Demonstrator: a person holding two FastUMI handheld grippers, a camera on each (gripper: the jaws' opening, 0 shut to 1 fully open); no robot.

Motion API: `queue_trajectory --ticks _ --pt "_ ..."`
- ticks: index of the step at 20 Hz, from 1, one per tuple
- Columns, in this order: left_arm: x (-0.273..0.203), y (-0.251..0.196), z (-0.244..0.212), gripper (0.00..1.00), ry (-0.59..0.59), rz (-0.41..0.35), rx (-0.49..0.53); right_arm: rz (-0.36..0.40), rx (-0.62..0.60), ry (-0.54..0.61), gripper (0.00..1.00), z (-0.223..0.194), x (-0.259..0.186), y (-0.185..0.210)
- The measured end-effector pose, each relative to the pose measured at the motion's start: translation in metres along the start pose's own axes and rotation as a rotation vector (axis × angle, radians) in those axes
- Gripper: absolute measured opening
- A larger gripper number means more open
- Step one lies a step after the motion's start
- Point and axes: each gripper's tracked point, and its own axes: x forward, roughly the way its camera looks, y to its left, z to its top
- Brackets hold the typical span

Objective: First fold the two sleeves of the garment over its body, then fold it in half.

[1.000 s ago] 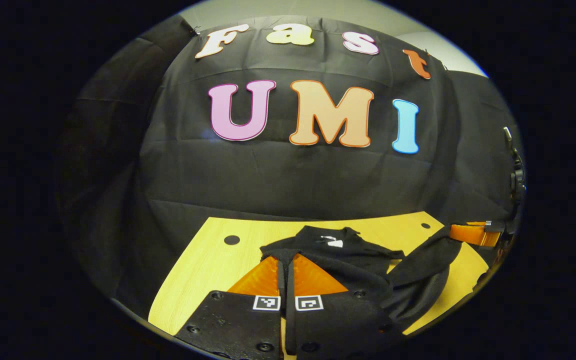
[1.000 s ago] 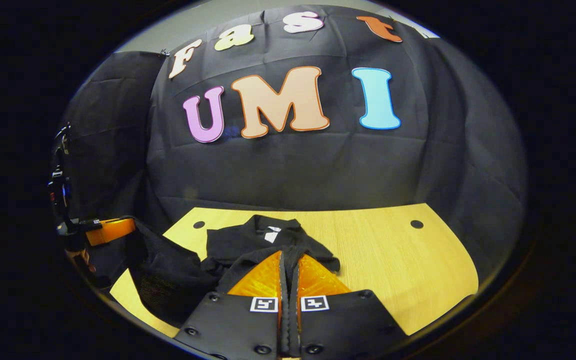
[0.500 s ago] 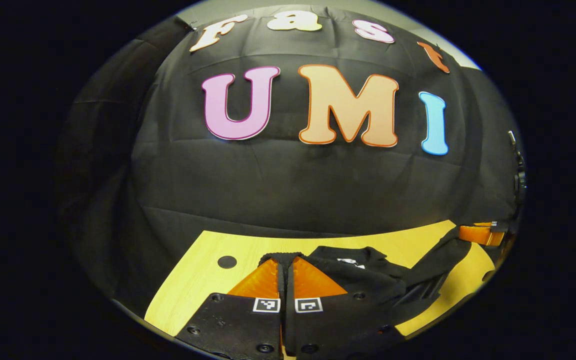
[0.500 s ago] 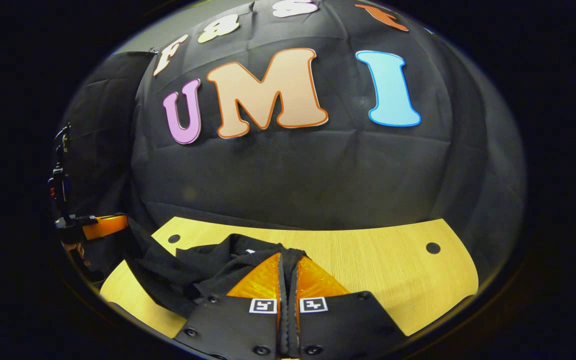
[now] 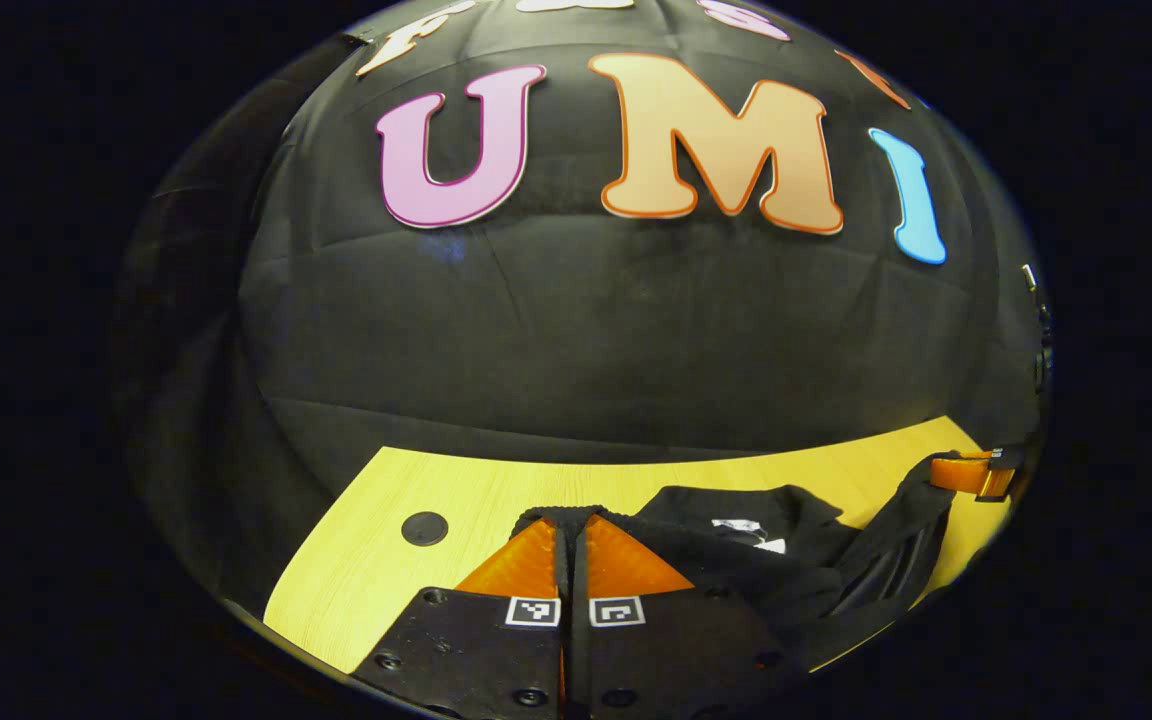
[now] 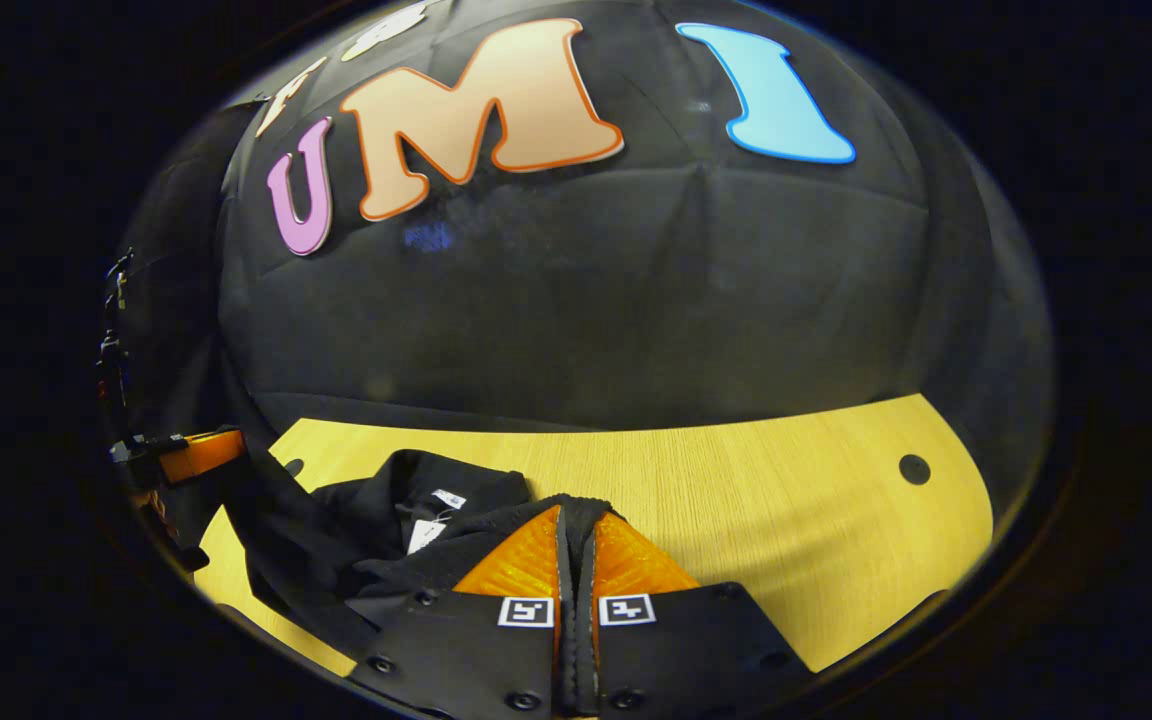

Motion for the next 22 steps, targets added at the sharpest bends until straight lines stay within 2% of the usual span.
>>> queue_trajectory --ticks 6,8,9,10,12,13,14,15,16,18,19,20,22 --pt "0.018 -0.006 -0.023 0.00 0.052 0.006 0.012 0.001 0.055 0.062 0.04 -0.021 0.027 -0.007" --pt "0.015 -0.008 -0.024 0.07 0.064 -0.004 0.006 0.016 0.062 0.067 0.08 -0.021 0.024 -0.004" --pt "0.014 -0.008 -0.022 0.21 0.062 -0.007 0.002 0.024 0.070 0.071 0.07 -0.020 0.022 -0.002" --pt "0.012 -0.007 -0.019 0.29 0.055 -0.003 0.002 0.029 0.079 0.075 0.12 -0.020 0.019 -0.002" --pt "0.005 -0.003 -0.013 0.71 0.044 0.007 0.005 0.034 0.092 0.082 0.38 -0.019 0.015 -0.001" --pt "0.001 -0.002 -0.010 0.92 0.043 0.009 0.008 0.029 0.087 0.076 0.46 -0.016 0.011 -0.003" --pt "-0.005 -0.002 -0.008 0.93 0.047 0.007 0.011 0.026 0.078 0.067 0.60 -0.011 0.003 -0.004" --pt "-0.013 0.000 -0.005 0.93 0.052 0.008 0.012 0.026 0.070 0.054 0.66 -0.006 -0.003 -0.003" --pt "-0.019 0.000 0.000 0.94 0.047 0.009 0.011 0.023 0.060 0.040 0.80 0.000 -0.011 -0.002" --pt "-0.036 0.001 0.016 0.94 0.013 0.006 0.011 0.033 0.054 0.001 0.95 0.011 -0.033 0.004" --pt "-0.047 0.003 0.027 0.94 -0.012 0.008 0.015 0.037 0.055 -0.024 0.94 0.018 -0.045 0.007" --pt "-0.058 0.004 0.037 0.94 -0.040 0.008 0.022 0.039 0.058 -0.053 0.98 0.025 -0.061 0.011" --pt "-0.085 0.003 0.060 0.94 -0.099 -0.005 0.039 0.057 0.072 -0.118 0.98 0.039 -0.093 0.022"
